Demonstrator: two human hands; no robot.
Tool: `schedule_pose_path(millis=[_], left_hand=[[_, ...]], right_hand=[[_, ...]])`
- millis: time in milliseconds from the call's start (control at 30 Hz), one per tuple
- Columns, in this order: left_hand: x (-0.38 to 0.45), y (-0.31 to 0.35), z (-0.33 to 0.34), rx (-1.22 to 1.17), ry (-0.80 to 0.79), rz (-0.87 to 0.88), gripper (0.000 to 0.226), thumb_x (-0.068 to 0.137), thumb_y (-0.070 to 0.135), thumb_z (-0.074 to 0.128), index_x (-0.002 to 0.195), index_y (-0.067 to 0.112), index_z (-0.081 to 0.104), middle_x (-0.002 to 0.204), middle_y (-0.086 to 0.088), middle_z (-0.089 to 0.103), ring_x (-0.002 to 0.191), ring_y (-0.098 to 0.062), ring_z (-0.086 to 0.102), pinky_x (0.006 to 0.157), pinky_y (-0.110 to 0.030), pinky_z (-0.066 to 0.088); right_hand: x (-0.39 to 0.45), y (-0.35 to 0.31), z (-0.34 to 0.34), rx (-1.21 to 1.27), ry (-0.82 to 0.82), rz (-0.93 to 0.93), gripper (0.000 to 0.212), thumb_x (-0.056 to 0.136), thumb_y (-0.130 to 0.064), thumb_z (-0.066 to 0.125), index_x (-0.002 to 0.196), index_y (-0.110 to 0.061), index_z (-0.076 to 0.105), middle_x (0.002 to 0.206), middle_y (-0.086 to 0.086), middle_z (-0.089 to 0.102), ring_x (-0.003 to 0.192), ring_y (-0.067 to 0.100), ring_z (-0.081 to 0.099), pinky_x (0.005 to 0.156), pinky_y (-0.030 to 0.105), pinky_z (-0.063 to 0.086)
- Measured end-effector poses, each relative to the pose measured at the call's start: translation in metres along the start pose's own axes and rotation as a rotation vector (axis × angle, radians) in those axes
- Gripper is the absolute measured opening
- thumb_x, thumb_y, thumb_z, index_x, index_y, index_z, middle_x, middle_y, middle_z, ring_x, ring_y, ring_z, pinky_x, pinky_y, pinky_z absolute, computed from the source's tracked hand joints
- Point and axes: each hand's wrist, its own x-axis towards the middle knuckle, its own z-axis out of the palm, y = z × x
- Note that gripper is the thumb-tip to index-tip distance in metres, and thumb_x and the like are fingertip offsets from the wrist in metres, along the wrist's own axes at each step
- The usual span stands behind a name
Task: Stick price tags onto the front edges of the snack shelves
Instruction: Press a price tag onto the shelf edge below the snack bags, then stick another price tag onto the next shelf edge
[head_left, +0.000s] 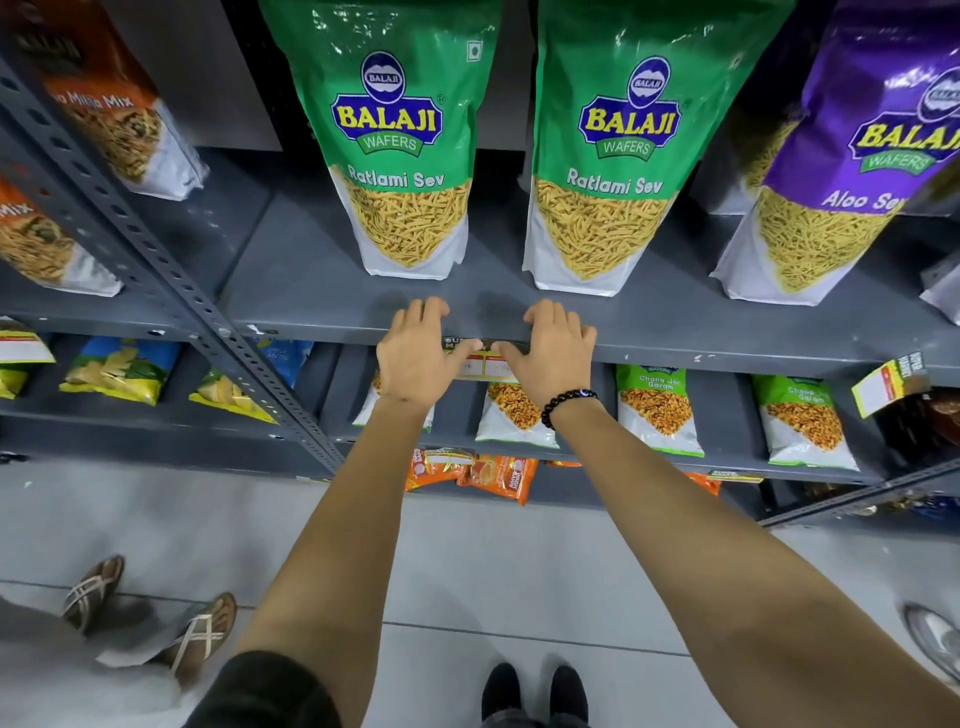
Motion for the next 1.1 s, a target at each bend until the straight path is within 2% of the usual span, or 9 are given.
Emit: schedule_pose_path(millis=[133,267,367,433,500,700,833,933,1100], left_hand=[[0.002,0.004,0.003,0.014,0.027,-0.020,0.042,0.075,0.044,0.070,0.097,0.013,0.053,0.093,-0.008,0.062,0.088,-0.029,0.056,0.054,-0.034,0.040],[0.001,0.012,0.001,0.007,0.009,-0.056,0.040,0.075,0.037,0.072,0.097,0.011,0.052,0.094,-0.010,0.060,0.090,-0.031,0.055,0.060,-0.038,0.045],[-0.002,0.021,-0.001,0.029,-0.021,-0.074,0.046,0.077,0.033,0.070,0.110,0.008,0.051,0.105,-0.016,0.060,0.099,-0.037,0.055,0.083,-0.048,0.048],[-0.007,0.032,0.003,0.071,-0.029,-0.033,0.053,0.080,0.032,0.067,0.121,0.005,0.046,0.120,-0.020,0.056,0.113,-0.040,0.051,0.103,-0.053,0.038],[-0.011,0.053,0.010,0.103,-0.032,0.067,0.059,0.083,0.033,0.065,0.128,0.003,0.042,0.135,-0.021,0.049,0.129,-0.039,0.040,0.112,-0.052,0.026],[-0.013,0.172,0.043,0.104,-0.148,0.399,0.059,0.090,0.034,0.056,0.138,0.008,0.034,0.147,-0.017,0.037,0.139,-0.035,0.027,0.116,-0.050,0.016],[-0.012,0.267,0.071,0.131,-0.220,0.575,0.058,0.093,0.034,0.051,0.141,0.012,0.028,0.153,-0.014,0.027,0.142,-0.033,0.018,0.118,-0.046,0.008],[-0.009,0.332,0.090,0.110,-0.255,0.653,0.056,0.093,0.031,0.051,0.141,0.013,0.028,0.154,-0.013,0.023,0.143,-0.032,0.014,0.118,-0.045,0.005],[0.001,0.400,0.119,0.186,-0.246,0.726,0.055,0.094,0.031,0.049,0.141,0.014,0.028,0.155,-0.014,0.020,0.143,-0.034,0.012,0.119,-0.047,0.007]], right_hand=[[0.005,-0.001,0.003,-0.074,-0.003,0.000,0.039,0.084,-0.040,0.062,0.106,-0.010,0.049,0.107,0.009,0.058,0.103,0.031,0.050,0.090,0.045,0.036],[0.003,0.000,0.004,-0.107,-0.018,-0.010,0.039,0.086,-0.040,0.059,0.108,-0.010,0.048,0.110,0.010,0.057,0.105,0.031,0.050,0.090,0.045,0.037],[0.000,0.006,-0.005,-0.019,-0.059,-0.053,0.042,0.086,-0.034,0.061,0.118,-0.011,0.046,0.118,0.010,0.057,0.111,0.031,0.049,0.094,0.044,0.036],[-0.007,0.022,-0.018,-0.028,-0.063,-0.144,0.047,0.087,-0.028,0.060,0.127,-0.011,0.042,0.127,0.011,0.054,0.118,0.031,0.047,0.098,0.044,0.035],[-0.019,0.049,-0.034,-0.060,-0.036,-0.186,0.051,0.087,-0.022,0.059,0.132,-0.009,0.039,0.137,0.013,0.049,0.128,0.030,0.042,0.105,0.044,0.032],[-0.059,0.166,-0.095,-0.113,0.050,0.071,0.048,0.093,-0.019,0.049,0.138,-0.007,0.034,0.154,0.015,0.024,0.144,0.030,0.018,0.118,0.049,0.017],[-0.079,0.251,-0.138,-0.092,0.165,0.281,0.045,0.092,-0.014,0.050,0.135,-0.004,0.038,0.155,0.020,0.019,0.144,0.035,0.014,0.117,0.055,0.018],[-0.086,0.304,-0.163,-0.068,0.225,0.421,0.040,0.092,-0.014,0.050,0.131,-0.007,0.044,0.155,0.018,0.018,0.144,0.035,0.012,0.116,0.056,0.015],[-0.079,0.359,-0.175,-0.001,0.237,0.506,0.033,0.092,-0.012,0.053,0.125,-0.013,0.055,0.158,0.015,0.009,0.146,0.034,0.005,0.118,0.056,0.009]])
